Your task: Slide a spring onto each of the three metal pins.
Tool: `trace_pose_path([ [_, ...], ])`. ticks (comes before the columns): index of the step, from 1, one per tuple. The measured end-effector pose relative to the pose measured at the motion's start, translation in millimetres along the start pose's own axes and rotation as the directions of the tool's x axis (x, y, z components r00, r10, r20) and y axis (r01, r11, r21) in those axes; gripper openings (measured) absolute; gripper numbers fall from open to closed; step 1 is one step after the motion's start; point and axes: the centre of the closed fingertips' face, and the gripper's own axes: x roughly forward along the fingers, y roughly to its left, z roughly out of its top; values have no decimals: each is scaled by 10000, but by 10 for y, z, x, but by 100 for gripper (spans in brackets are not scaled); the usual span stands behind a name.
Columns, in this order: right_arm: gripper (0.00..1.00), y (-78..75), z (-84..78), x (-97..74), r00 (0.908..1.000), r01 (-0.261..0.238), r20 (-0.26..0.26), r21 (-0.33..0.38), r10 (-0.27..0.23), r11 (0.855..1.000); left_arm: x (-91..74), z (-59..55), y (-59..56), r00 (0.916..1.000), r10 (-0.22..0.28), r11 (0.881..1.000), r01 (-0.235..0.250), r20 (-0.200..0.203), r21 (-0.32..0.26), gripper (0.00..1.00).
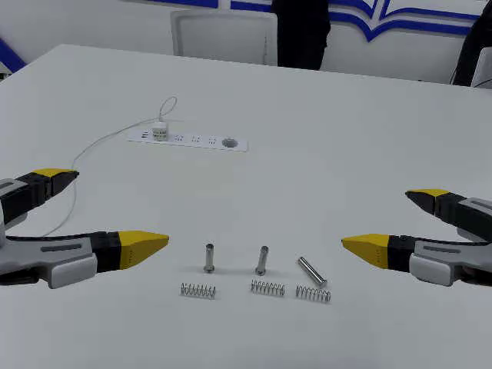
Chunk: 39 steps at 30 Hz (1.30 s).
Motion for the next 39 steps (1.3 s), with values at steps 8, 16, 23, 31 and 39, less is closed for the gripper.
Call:
trace_pose_path([
  [8,83,49,-13,10,9996,-261,-87,-87,260,9996,-20,-5,-11,10000,7,10000,-7,-12,-38,100],
  [16,83,109,-49,-1,9984,-499,-279,-201,493,9986,-10,-18,-68,9998,-205,9998,205,-83,24,100],
  [23,85,113,-37,-6,9987,-467,-212,-147,464,9988,19,22,-166,9983,-575,9982,575,9,189,100],
  [31,87,146,-20,18,9980,-629,4,27,629,9980,64,118,-185,9966,-813,9960,807,136,370,100],
  [39,87,186,-104,63,9964,-803,-287,9,802,9968,134,28,-225,9954,-934,9938,945,-220,579,100],
])
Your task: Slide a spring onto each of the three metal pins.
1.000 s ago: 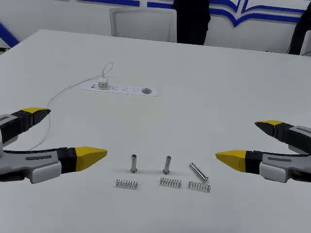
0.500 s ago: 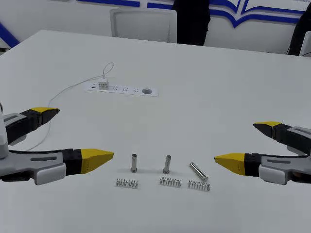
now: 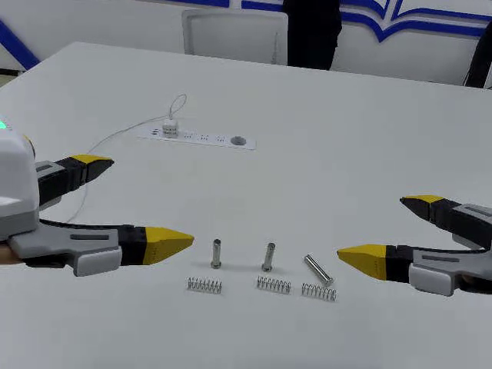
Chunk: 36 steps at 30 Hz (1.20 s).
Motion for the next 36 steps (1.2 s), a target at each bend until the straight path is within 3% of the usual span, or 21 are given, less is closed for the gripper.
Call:
trace_pose_path([
  [10,84,-17,-130,72,9993,-108,-348,224,116,9997,78,-200,3,9999,54,9970,-65,-134,-777,100],
  [18,81,-6,-264,157,9975,-244,-646,417,271,9988,52,-298,91,9991,365,9929,-388,-228,-1123,100],
  [22,79,11,-355,211,9949,-355,-930,446,395,9984,81,-412,71,9979,336,9927,-398,-561,-1136,100],
  [33,71,-152,-504,287,9939,119,-1100,800,-31,9967,156,-555,37,9964,288,9899,-395,-795,-1365,100],
  [36,62,-242,-538,346,9932,570,-1070,965,-466,9937,159,-590,55,9961,395,9883,-506,-792,-1436,100],
])
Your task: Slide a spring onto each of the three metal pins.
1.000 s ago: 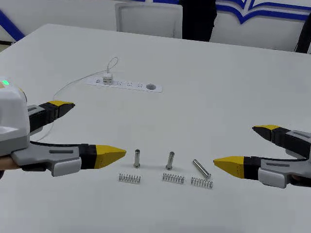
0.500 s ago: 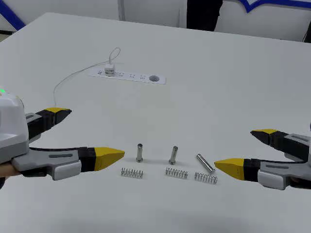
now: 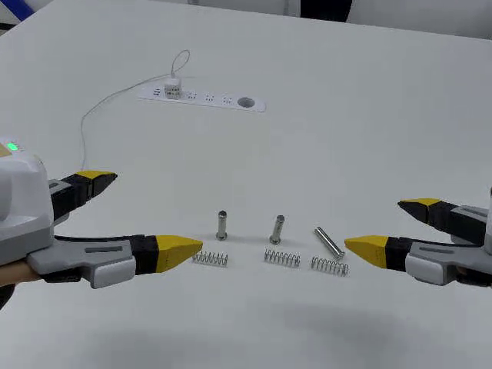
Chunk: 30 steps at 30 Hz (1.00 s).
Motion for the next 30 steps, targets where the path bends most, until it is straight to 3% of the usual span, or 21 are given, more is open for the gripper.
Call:
trace_pose_path([
  [2,56,-42,-4,84,9995,281,166,284,-286,9992,11,-20,24,10000,59,9999,-59,-19,-89,100],
  [5,48,-37,-107,270,9991,370,-194,60,-369,9993,20,-28,58,9999,146,9998,-146,-31,-160,99],
  [6,46,-45,-202,354,9962,415,-744,-414,-445,9983,23,-25,68,9999,167,9997,-167,-18,-197,99],
  [7,43,-43,-244,411,9940,407,-985,-695,-474,9968,25,-20,68,9998,176,9996,-176,6,-211,99],
  [9,36,-9,-256,562,9938,189,-1062,-1363,-335,9905,28,-6,69,9998,172,9996,-170,68,-223,99],
  [11,32,-20,-274,697,9923,126,-1205,-1192,-270,9928,31,-5,70,9998,177,9996,-175,77,-244,99],
  [13,31,-77,-293,798,9883,388,-1445,-762,-496,9963,37,-19,58,9999,152,9996,-151,33,-239,99],
  [15,29,-76,-293,880,9886,219,-1467,-882,-347,9959,46,-43,46,9999,125,9997,-126,-51,-218,99],
  [16,28,-83,-345,917,9831,156,-1801,-973,-330,9951,52,-62,43,9998,137,9997,-139,-122,-206,99],
  [18,28,-143,-433,972,9723,109,-2295,-1479,-450,9889,58,-78,35,9998,144,9997,-148,-169,-196,99],
  [22,24,-140,-490,1035,9692,7,-2431,-1605,-402,9870,57,-94,23,9997,107,9996,-112,-197,-247,99],
  [30,20,-164,-642,1085,9490,76,-3111,-1422,-520,9898,50,-116,44,9995,171,9994,-179,-266,-287,98],
])
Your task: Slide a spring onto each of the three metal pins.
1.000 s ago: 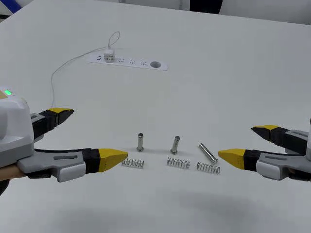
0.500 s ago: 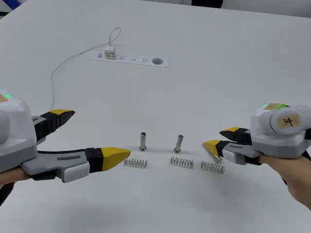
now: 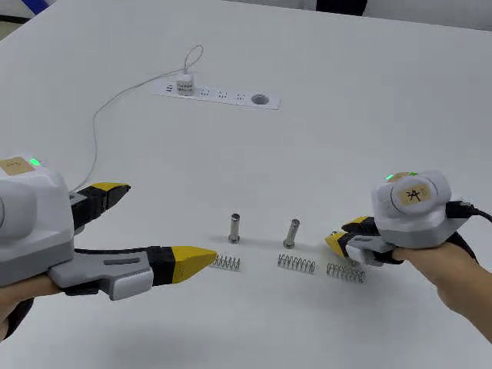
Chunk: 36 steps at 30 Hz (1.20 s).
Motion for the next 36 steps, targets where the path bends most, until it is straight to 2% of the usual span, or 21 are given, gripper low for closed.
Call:
trace_pose_path([
  [4,20,-4,-69,15,9991,60,-414,-258,-70,9996,0,0,-3,10000,0,10000,0,-28,28,98],
  [7,20,-13,-60,36,9991,37,-420,2,-37,10000,-1,9,-6,10000,12,10000,-12,7,23,98],
  [10,17,10,-102,27,9969,-138,-764,677,189,9976,-6,20,-9,10000,30,10000,-30,44,31,98],
  [15,17,-3,-88,32,9932,-234,-1130,518,291,9984,-8,39,-21,9999,18,10000,-18,100,53,98],
  [25,13,-26,-80,49,9759,-391,-2126,484,485,9981,34,107,-69,9998,-114,9997,111,155,196,98],
  [27,11,-42,-90,48,9697,-399,-2375,747,566,9964,43,122,-85,9998,-160,9995,156,155,257,98],
  [28,9,-65,-132,35,9620,-225,-2687,965,478,9951,46,128,-93,9997,-183,9994,178,148,299,98],
  [29,9,-63,-101,71,9652,-335,-2558,827,537,9960,45,129,-96,9997,-190,9993,185,135,338,98],
  [33,9,-11,-107,65,9573,-293,-2866,368,387,9989,42,119,-97,9997,-188,9993,183,128,337,98],
  [36,8,-17,-104,56,9553,-138,-2946,411,253,9991,42,107,-102,9998,-192,9992,189,81,340,97],
])
